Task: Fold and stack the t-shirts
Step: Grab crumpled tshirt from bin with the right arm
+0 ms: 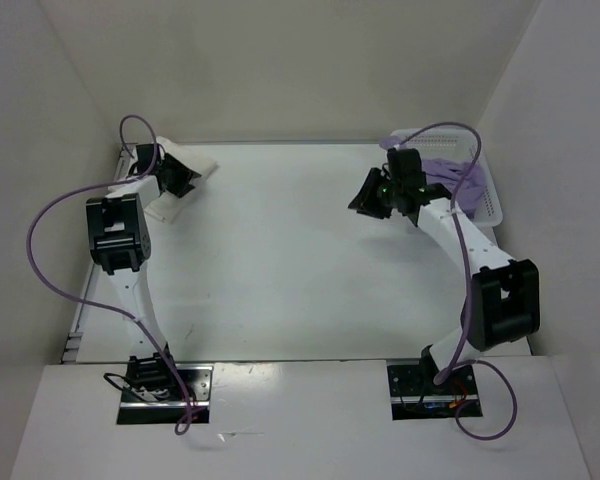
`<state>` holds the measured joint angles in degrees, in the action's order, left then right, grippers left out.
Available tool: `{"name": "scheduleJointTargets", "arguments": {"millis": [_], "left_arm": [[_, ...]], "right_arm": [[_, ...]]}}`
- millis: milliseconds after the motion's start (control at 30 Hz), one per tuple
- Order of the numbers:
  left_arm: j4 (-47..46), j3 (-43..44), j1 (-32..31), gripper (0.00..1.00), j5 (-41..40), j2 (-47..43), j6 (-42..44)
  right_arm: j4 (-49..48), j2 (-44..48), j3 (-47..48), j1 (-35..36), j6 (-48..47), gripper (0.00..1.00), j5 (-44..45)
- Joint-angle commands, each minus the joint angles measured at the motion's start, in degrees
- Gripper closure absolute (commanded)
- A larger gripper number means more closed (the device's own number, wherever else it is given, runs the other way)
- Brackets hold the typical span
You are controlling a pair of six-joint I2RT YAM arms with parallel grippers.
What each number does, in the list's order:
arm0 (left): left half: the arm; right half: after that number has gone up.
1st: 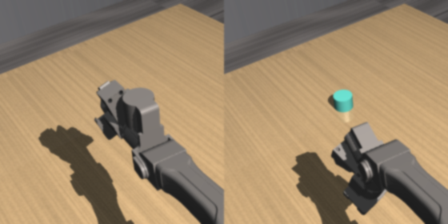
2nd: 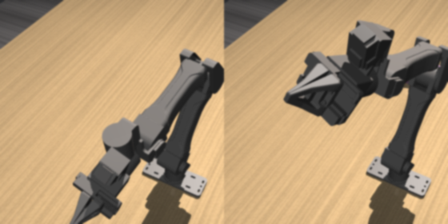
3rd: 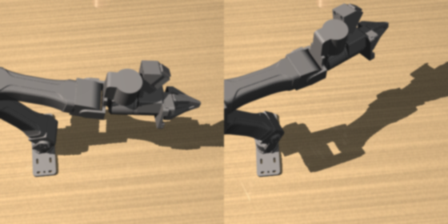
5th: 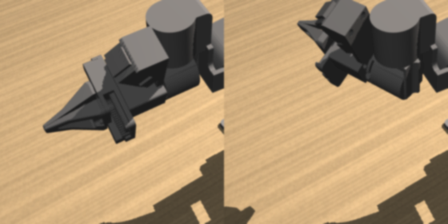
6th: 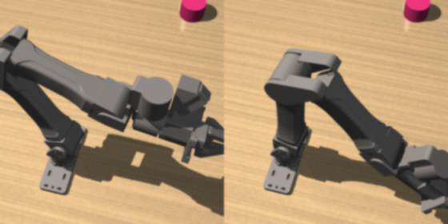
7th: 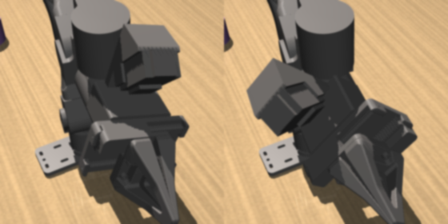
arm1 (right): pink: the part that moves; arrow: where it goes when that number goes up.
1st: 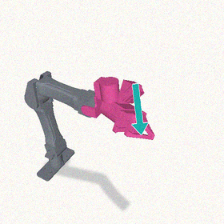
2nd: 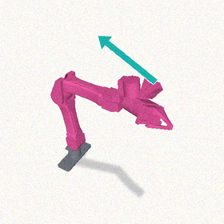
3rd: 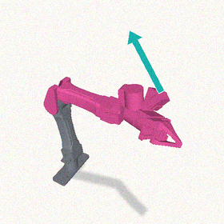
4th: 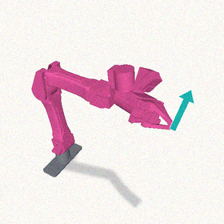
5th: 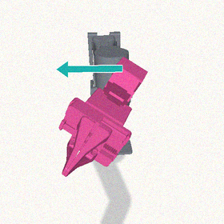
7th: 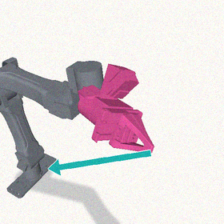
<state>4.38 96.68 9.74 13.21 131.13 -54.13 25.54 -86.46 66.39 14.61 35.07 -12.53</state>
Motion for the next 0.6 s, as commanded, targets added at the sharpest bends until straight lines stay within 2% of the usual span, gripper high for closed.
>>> {"name": "scheduleJointTargets", "arguments": {"millis": [0,67,100,167,200,233,300,367,433,467,500,567], "left_arm": [[-4.80,-3.32,0.29,0.45,2.86,-6.81,0.60],[-6.66,-7.19,-1.03,0.37,2.87,-11.31,1.65],[-7.19,-10.69,-2.60,0.30,2.18,-16.12,2.44],[-8.42,-14.66,-4.28,0.23,2.17,-20.98,4.73],[-8.43,-18.16,-5.94,0.20,1.65,-25.44,5.26],[-8.43,-20.02,-6.83,0.14,1.64,-27.66,6.04],[-8.95,-22.93,-8.85,0.08,1.64,-33.01,6.75],[-7.29,-25.56,-12.45,0.00,3.29,-36.10,7.89],[-6.67,-27.15,-15.43,0.00,5.23,-37.35,8.43],[-6.15,-29.34,-16.23,0.00,6.72,-38.57,8.43],[-6.14,-30.66,-16.94,0.00,7.52,-39.19,8.43],[-6.14,-33.56,-18.69,0.00,11.72,-40.42,8.43]], "right_arm": [[1.09,-2.57,9.51,-2.90,-1.75,0.61,3.74],[1.09,-5.11,12.96,-4.67,-1.76,0.52,5.23],[1.70,-6.17,16.28,-6.16,-1.76,0.43,6.37],[3.63,-8.80,20.16,-7.66,-3.60,0.34,9.97],[4.51,-11.86,23.49,-8.36,-4.13,0.17,14.51],[5.82,-13.37,24.91,-10.02,-4.74,0.10,16.82],[5.84,-16.71,27.03,-11.96,-4.75,0.05,19.29],[4.35,-19.70,28.61,-14.51,-4.75,0.06,19.31],[3.82,-21.90,30.11,-15.84,-4.23,0.14,18.78],[3.12,-23.05,31.85,-16.97,-3.61,0.25,18.78],[3.11,-25.23,32.65,-17.59,-3.60,0.31,18.17],[0.84,-26.92,33.88,-19.35,-2.38,0.34,16.94]]}}
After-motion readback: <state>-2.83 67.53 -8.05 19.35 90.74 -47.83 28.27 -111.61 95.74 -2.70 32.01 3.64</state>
